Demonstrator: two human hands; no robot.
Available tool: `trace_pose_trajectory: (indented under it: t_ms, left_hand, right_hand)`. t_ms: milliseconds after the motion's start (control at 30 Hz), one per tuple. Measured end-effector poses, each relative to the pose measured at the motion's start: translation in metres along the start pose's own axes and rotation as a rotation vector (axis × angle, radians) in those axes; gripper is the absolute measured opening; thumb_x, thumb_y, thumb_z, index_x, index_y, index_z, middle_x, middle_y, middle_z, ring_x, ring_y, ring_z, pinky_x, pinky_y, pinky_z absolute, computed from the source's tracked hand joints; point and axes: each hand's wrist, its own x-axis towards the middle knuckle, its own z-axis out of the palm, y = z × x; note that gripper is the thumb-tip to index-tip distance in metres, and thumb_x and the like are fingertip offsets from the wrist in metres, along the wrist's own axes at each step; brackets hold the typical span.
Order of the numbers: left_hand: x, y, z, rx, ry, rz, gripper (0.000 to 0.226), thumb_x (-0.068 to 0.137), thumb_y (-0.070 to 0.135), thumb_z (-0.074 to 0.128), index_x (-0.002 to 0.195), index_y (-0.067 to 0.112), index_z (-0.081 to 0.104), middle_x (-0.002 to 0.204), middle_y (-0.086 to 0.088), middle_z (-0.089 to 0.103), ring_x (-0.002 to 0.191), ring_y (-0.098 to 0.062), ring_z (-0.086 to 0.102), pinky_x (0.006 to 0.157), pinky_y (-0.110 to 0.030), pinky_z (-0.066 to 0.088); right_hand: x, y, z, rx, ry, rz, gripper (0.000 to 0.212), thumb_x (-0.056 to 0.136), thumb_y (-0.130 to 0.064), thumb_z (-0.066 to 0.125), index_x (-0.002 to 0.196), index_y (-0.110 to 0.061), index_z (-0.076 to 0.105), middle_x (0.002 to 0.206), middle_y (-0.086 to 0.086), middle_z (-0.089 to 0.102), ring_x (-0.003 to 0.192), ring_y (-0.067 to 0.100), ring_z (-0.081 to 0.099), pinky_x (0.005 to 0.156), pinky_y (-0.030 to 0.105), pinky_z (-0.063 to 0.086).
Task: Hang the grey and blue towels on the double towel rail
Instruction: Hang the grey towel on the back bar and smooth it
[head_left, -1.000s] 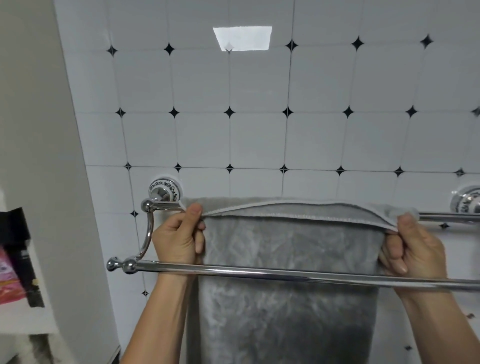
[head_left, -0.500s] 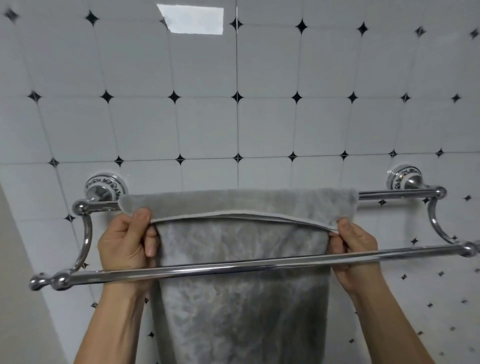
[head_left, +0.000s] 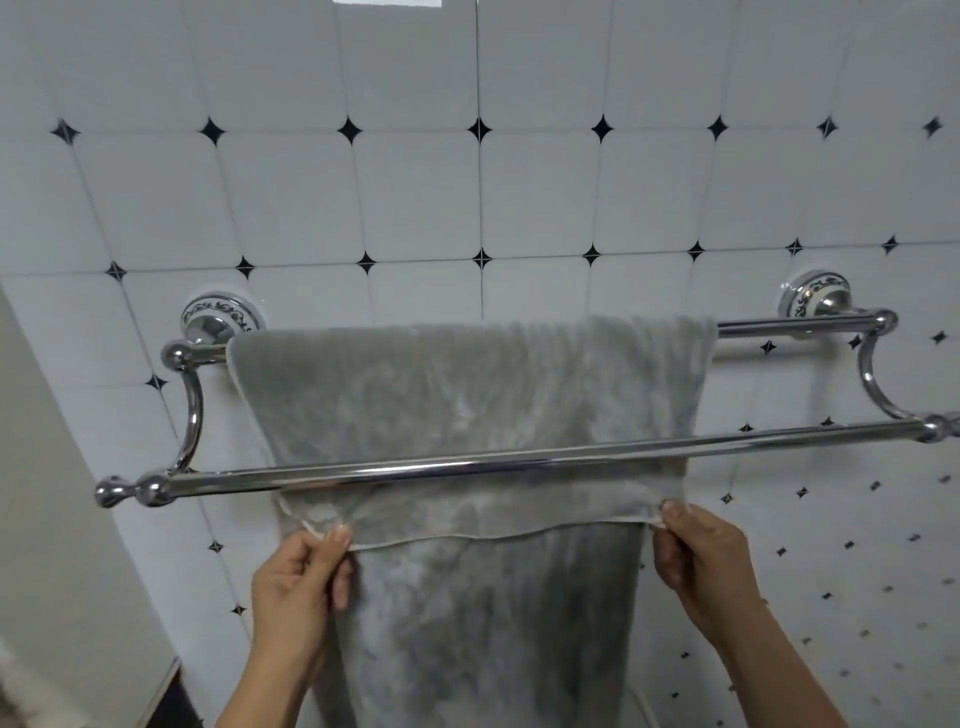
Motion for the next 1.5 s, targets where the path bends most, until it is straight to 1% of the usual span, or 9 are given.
trace_pose_trajectory:
  t_ms: [367, 667, 767, 833, 900, 1067, 1233, 1333, 1500]
  left_hand:
    - [-0.085, -0.079, -0.066, 0.183, 0.058, -0.379, 0.039, 0.087, 0.015, 0.069, 0.055, 0.002, 0.051, 0.040, -0.014, 0.042, 0.039, -0.016, 0.037, 0.045, -0.021, 0.034]
    - [-0.121, -0.091, -0.091, 0.273, 0.012, -0.555, 0.035, 0.088, 0.018, 0.068, 0.066, -0.006, 0.055, 0.050, -0.019, 0.055, 0.047, -0.020, 0.047, 0.050, -0.027, 0.040]
    - [-0.112, -0.079, -0.091, 0.215, -0.003, -0.592, 0.020, 0.086, 0.009, 0.067, 0.078, -0.001, 0.051, 0.070, -0.024, 0.059, 0.061, -0.025, 0.057, 0.064, -0.035, 0.046]
    - [-0.096, -0.062, -0.091, 0.155, -0.047, -0.558, 0.009, 0.083, -0.002, 0.061, 0.088, -0.001, 0.054, 0.084, -0.023, 0.062, 0.078, -0.030, 0.062, 0.073, -0.039, 0.049]
    - [-0.073, -0.035, -0.086, 0.097, -0.104, -0.458, 0.023, 0.076, -0.004, 0.057, 0.095, 0.007, 0.064, 0.090, -0.014, 0.070, 0.088, -0.034, 0.063, 0.074, -0.039, 0.049]
    - [-0.018, 0.054, -0.051, 0.002, -0.202, -0.167, 0.024, 0.074, 0.021, 0.069, 0.097, 0.016, 0.075, 0.098, -0.007, 0.077, 0.087, -0.021, 0.073, 0.067, -0.024, 0.056]
    - [0.001, 0.084, -0.034, 0.076, -0.116, -0.103, 0.019, 0.067, 0.031, 0.080, 0.083, 0.021, 0.079, 0.088, -0.007, 0.078, 0.078, -0.021, 0.075, 0.061, -0.024, 0.057]
    - [-0.004, 0.076, -0.039, 0.092, -0.087, -0.133, 0.018, 0.066, 0.031, 0.080, 0.081, 0.020, 0.079, 0.085, -0.004, 0.078, 0.076, -0.018, 0.075, 0.059, -0.022, 0.057]
    - [-0.023, 0.054, -0.050, 0.120, -0.073, -0.179, 0.017, 0.066, 0.032, 0.079, 0.082, 0.025, 0.079, 0.085, 0.000, 0.078, 0.077, -0.015, 0.075, 0.060, -0.018, 0.056]
  right_hand:
    - [-0.095, 0.107, -0.044, -0.137, 0.043, 0.424, 0.047, 0.083, -0.040, 0.068, 0.053, -0.005, 0.057, 0.049, 0.017, 0.047, 0.041, 0.019, 0.040, 0.042, 0.028, 0.036]
    - [-0.133, 0.137, -0.049, -0.251, 0.079, 0.688, 0.041, 0.088, -0.028, 0.069, 0.056, -0.003, 0.066, 0.053, 0.019, 0.054, 0.043, 0.020, 0.046, 0.046, 0.030, 0.035]
    - [-0.121, 0.116, -0.048, -0.506, -0.098, 0.629, 0.034, 0.090, -0.030, 0.068, 0.063, -0.011, 0.070, 0.061, 0.009, 0.067, 0.053, 0.019, 0.058, 0.056, 0.032, 0.042]
    - [-0.100, 0.085, -0.045, -0.647, -0.167, 0.480, 0.018, 0.091, -0.034, 0.066, 0.084, -0.019, 0.073, 0.082, -0.003, 0.073, 0.075, 0.013, 0.066, 0.071, 0.034, 0.050]
    - [-0.074, 0.041, -0.039, -0.630, -0.153, 0.263, 0.022, 0.087, -0.039, 0.066, 0.104, -0.026, 0.069, 0.102, -0.009, 0.071, 0.095, 0.009, 0.065, 0.081, 0.031, 0.050]
    - [-0.015, -0.063, 0.004, -0.437, -0.122, -0.124, 0.026, 0.082, -0.036, 0.065, 0.105, -0.024, 0.068, 0.092, -0.015, 0.074, 0.084, -0.002, 0.067, 0.069, 0.012, 0.050]
    - [0.012, -0.078, 0.025, -0.396, -0.106, -0.130, 0.010, 0.084, -0.018, 0.072, 0.077, -0.024, 0.076, 0.078, -0.009, 0.077, 0.071, 0.006, 0.072, 0.061, 0.017, 0.054]
    - [0.007, -0.068, 0.016, -0.418, -0.084, -0.109, 0.022, 0.077, -0.035, 0.074, 0.078, -0.013, 0.075, 0.078, 0.011, 0.073, 0.069, 0.022, 0.064, 0.068, 0.034, 0.052]
    - [-0.009, -0.053, -0.002, -0.431, -0.103, -0.029, 0.017, 0.078, -0.033, 0.074, 0.082, -0.016, 0.076, 0.074, 0.008, 0.070, 0.066, 0.018, 0.060, 0.063, 0.029, 0.049]
